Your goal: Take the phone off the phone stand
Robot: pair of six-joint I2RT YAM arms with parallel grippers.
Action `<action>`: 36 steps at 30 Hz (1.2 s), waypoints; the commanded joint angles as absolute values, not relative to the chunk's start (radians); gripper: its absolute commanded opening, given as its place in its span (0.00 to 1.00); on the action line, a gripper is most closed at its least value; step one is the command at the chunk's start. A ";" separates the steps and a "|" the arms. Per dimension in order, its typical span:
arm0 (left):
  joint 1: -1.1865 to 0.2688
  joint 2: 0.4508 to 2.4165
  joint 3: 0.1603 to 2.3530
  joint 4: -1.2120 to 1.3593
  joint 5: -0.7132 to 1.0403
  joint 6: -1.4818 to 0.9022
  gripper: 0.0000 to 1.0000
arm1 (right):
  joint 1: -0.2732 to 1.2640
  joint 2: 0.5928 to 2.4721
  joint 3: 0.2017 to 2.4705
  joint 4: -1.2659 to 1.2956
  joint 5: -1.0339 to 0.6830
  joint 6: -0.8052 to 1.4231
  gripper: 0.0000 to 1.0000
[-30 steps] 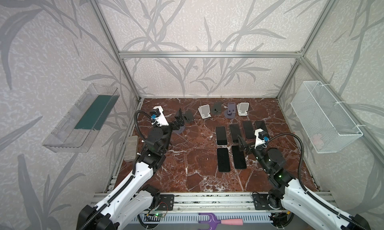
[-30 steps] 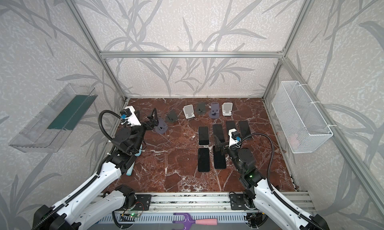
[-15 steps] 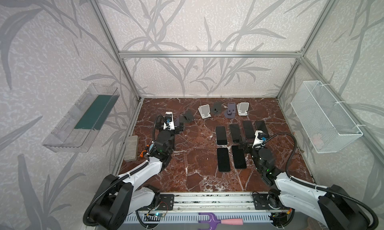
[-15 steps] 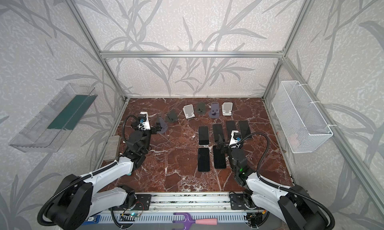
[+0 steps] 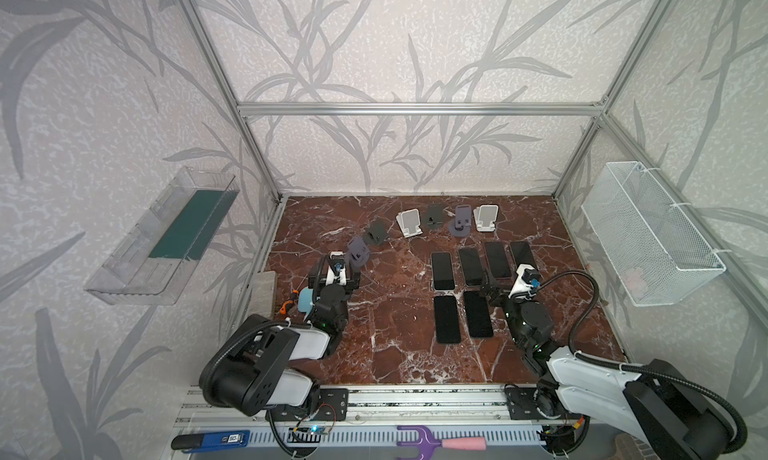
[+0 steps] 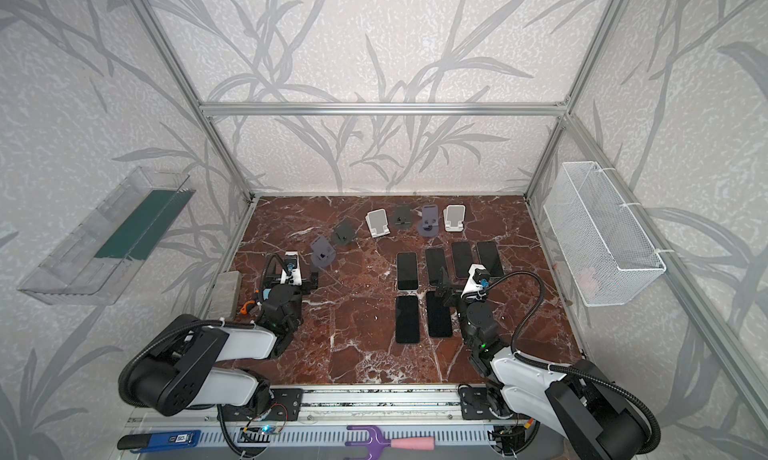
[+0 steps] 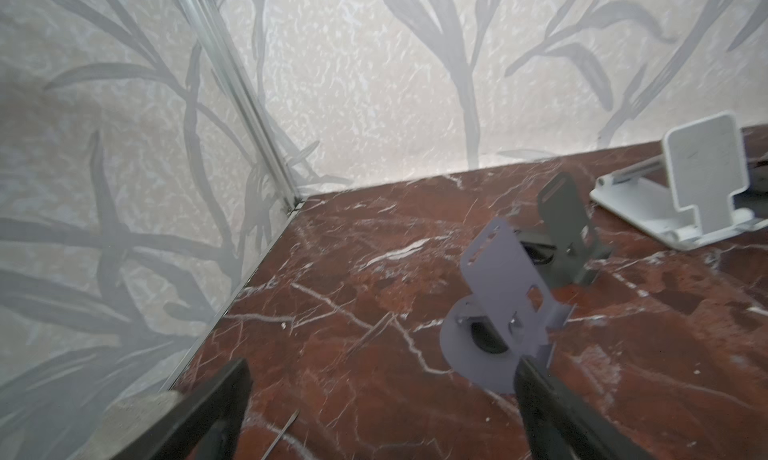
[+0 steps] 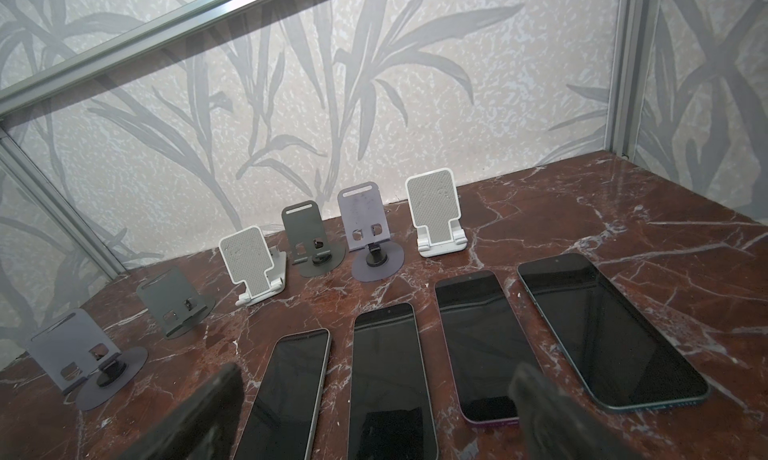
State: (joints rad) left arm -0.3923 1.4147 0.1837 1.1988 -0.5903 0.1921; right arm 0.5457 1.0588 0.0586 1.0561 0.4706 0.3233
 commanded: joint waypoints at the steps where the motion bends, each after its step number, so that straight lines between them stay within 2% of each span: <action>1: -0.389 1.395 0.238 1.291 -0.705 0.251 0.99 | 0.537 1.050 0.077 1.041 0.460 0.325 1.00; 3: -0.387 1.415 0.261 1.222 -0.709 0.323 0.99 | 0.535 1.057 0.084 1.053 0.453 0.305 1.00; 5: -0.350 1.481 0.244 1.228 -0.698 0.269 0.99 | 0.535 1.063 0.083 1.063 0.454 0.282 1.00; 7: -0.293 1.607 0.196 1.407 -0.567 0.220 0.99 | 0.533 1.070 0.080 1.066 0.457 0.265 1.00; 11: -0.192 1.582 0.215 1.337 -0.480 0.124 0.99 | 0.526 1.095 0.081 1.082 0.428 0.185 0.99; 13: -0.088 1.612 0.202 1.340 -0.316 0.033 0.99 | 0.524 1.114 0.081 1.100 0.382 0.126 1.00; 14: -0.072 1.640 0.212 1.375 -0.290 0.036 0.99 | 0.524 1.128 0.086 1.100 0.349 0.086 0.99; 17: -0.070 1.578 0.270 1.176 -0.286 0.015 0.99 | 0.522 1.163 0.102 1.090 0.344 0.091 0.99; 21: -0.049 1.572 0.344 1.020 -0.255 0.000 0.99 | 0.520 1.194 0.102 1.221 0.371 0.019 0.99; 24: -0.048 1.580 0.338 1.047 -0.258 0.007 0.99 | 0.521 1.189 0.118 1.276 0.389 -0.161 0.99; 31: -0.048 1.580 0.339 1.040 -0.255 0.008 0.99 | 0.482 1.203 0.154 1.069 0.410 -0.406 0.99; 34: -0.048 1.580 0.340 1.040 -0.254 0.007 0.99 | 0.416 1.322 0.148 1.127 0.364 -0.365 0.99; 35: -0.048 1.580 0.340 1.039 -0.253 0.007 0.99 | 0.380 1.406 0.143 1.223 0.316 -0.350 0.99; 36: -0.048 1.580 0.340 1.039 -0.254 0.007 0.99 | 0.377 1.496 0.136 1.351 0.339 -0.316 0.99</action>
